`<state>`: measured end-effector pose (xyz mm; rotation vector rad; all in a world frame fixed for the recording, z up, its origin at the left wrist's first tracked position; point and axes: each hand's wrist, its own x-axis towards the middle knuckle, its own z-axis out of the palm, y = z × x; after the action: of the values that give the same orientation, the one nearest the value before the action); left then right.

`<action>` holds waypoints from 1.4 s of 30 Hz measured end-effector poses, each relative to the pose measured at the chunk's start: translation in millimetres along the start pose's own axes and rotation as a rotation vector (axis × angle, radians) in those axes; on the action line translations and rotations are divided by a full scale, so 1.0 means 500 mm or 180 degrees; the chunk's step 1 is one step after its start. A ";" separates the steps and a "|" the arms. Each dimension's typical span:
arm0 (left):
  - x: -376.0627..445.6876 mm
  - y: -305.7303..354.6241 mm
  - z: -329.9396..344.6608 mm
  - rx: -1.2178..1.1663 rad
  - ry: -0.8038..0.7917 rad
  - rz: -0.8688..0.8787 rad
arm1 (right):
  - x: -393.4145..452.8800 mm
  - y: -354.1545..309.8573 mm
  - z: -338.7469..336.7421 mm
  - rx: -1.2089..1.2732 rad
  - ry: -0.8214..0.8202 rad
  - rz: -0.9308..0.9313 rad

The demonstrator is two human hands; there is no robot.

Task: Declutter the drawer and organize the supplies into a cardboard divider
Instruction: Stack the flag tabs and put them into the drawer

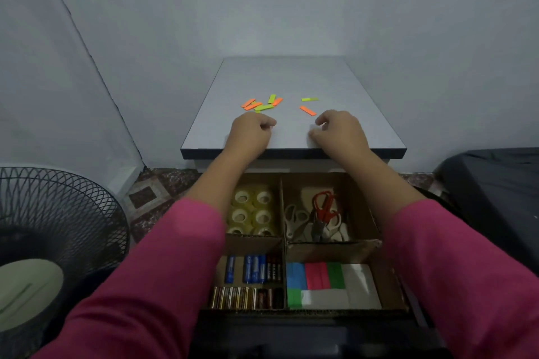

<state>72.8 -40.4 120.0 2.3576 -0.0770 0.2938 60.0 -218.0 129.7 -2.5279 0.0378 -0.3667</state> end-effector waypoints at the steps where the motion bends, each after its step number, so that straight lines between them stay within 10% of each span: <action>1: 0.012 -0.002 0.001 -0.0016 0.0000 -0.0015 | 0.012 0.004 0.001 0.0014 0.0026 0.0056; 13: 0.128 -0.024 0.003 -0.0091 0.1114 -0.0637 | 0.110 0.012 0.030 -0.0329 0.0112 -0.0111; 20: 0.174 -0.041 0.012 0.0727 0.0652 -0.0802 | 0.112 0.020 0.022 -0.0013 -0.0184 -0.0363; 28: 0.149 -0.036 0.007 -0.0364 0.0862 -0.0352 | 0.096 0.016 0.011 0.0238 -0.0184 -0.0436; 34: 0.103 -0.003 0.010 -0.0047 -0.0217 0.0503 | 0.099 0.017 0.013 0.0397 -0.0200 -0.0318; 42: 0.155 -0.029 0.020 -0.0110 0.0388 0.0094 | 0.114 0.023 0.023 0.0466 -0.0211 -0.0130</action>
<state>152.1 -34.7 121.2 2.3006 -0.0579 0.4463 118.3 -227.5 128.5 -2.3969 -0.0643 -0.2909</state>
